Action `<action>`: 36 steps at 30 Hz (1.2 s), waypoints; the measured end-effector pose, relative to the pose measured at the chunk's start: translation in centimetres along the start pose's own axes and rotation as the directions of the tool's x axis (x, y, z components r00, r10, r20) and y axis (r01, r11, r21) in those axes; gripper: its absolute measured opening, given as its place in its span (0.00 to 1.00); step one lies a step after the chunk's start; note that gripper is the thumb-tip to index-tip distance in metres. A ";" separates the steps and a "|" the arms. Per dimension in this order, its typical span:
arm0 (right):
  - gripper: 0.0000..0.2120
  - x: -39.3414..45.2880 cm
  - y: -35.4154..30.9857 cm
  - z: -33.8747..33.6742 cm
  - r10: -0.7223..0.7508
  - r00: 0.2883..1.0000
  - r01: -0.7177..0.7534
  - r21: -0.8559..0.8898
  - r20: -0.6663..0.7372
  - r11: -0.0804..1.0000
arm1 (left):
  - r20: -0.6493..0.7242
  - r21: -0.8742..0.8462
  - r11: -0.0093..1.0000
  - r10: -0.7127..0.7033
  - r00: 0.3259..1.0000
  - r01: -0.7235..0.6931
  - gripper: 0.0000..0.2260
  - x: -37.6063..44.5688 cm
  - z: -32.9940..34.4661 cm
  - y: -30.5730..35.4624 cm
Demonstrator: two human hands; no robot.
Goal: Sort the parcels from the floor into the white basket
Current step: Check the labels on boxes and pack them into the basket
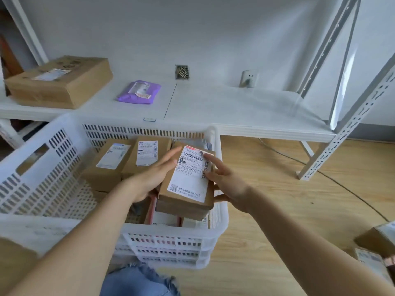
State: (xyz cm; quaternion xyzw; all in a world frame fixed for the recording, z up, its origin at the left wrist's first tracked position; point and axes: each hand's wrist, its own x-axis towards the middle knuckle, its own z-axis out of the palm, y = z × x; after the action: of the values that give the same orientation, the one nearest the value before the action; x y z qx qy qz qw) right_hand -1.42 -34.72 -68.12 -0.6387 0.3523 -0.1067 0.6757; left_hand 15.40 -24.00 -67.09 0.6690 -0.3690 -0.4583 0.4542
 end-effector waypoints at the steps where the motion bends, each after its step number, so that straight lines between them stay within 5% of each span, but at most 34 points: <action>1: 0.21 0.6 0.3 0.9 0.029 1.000 -0.029 -0.004 0.012 1.000 | -0.016 0.014 1.000 -0.023 1.000 0.023 0.14 0.1 -0.5 -1.0; 11: 0.27 5.2 4.6 6.3 0.185 0.981 -0.184 -0.028 0.058 0.983 | -0.154 0.116 0.974 -0.178 0.972 0.197 0.19 2.1 -3.4 -8.1; 16: 0.28 6.3 6.8 6.3 0.261 0.965 -0.249 -0.225 0.023 0.942 | -0.076 0.290 0.917 -0.262 0.962 0.273 0.25 2.9 -2.9 -10.3; 20: 0.30 6.5 7.2 6.6 0.185 0.982 -0.140 -0.564 0.023 0.814 | -0.054 0.423 0.871 -0.250 0.967 0.249 0.29 3.1 -3.0 -11.6; 24: 0.30 6.3 7.0 6.5 0.175 0.983 -0.097 -0.655 0.055 0.749 | -0.050 0.505 0.826 -0.262 0.964 0.250 0.32 3.7 -2.9 -11.2; 27: 0.27 5.1 6.2 5.7 0.098 0.994 -0.041 -0.709 0.040 0.704 | -0.170 0.578 0.747 -0.284 0.944 0.329 0.37 4.1 -2.4 -10.1; 29: 0.27 4.0 5.1 4.7 0.015 1.000 0.006 -0.734 0.022 0.679 | -0.262 0.678 0.647 -0.231 0.937 0.349 0.34 3.8 -2.1 -8.8; 32: 0.25 1.6 2.6 2.6 -0.152 0.988 0.093 -0.725 -0.017 0.683 | -0.220 0.858 0.464 -0.058 0.974 0.221 0.24 3.1 -1.6 -6.7; 36: 0.22 -1.9 -0.1 -2.2 -0.311 0.946 0.101 -0.824 -0.094 0.558 | -0.200 0.865 0.480 0.058 0.978 0.148 0.18 2.8 0.4 -3.0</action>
State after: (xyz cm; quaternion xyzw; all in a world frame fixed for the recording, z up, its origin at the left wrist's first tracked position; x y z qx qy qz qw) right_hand -4.15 -35.34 -67.18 -0.8957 0.3593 -0.0861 0.2474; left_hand 16.12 -25.72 -70.77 0.8588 -0.4850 -0.1480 0.0725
